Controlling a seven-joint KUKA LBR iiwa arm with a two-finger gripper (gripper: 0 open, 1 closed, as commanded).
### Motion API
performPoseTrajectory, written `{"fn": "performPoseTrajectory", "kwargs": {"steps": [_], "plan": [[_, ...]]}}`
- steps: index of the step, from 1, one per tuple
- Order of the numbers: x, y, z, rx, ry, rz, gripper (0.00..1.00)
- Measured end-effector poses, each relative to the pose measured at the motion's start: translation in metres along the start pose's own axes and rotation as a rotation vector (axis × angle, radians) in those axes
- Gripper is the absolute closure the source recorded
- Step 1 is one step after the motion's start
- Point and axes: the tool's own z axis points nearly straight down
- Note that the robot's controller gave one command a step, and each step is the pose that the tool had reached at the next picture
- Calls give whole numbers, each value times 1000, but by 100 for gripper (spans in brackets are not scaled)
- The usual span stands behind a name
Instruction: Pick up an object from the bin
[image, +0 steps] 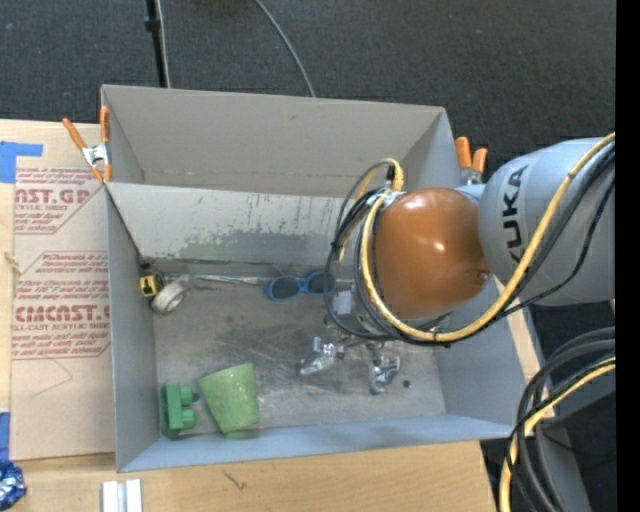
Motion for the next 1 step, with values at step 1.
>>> {"fn": "performPoseTrajectory", "kwargs": {"steps": [1], "plan": [[-21,-92,5,8,-3,176,0]]}}
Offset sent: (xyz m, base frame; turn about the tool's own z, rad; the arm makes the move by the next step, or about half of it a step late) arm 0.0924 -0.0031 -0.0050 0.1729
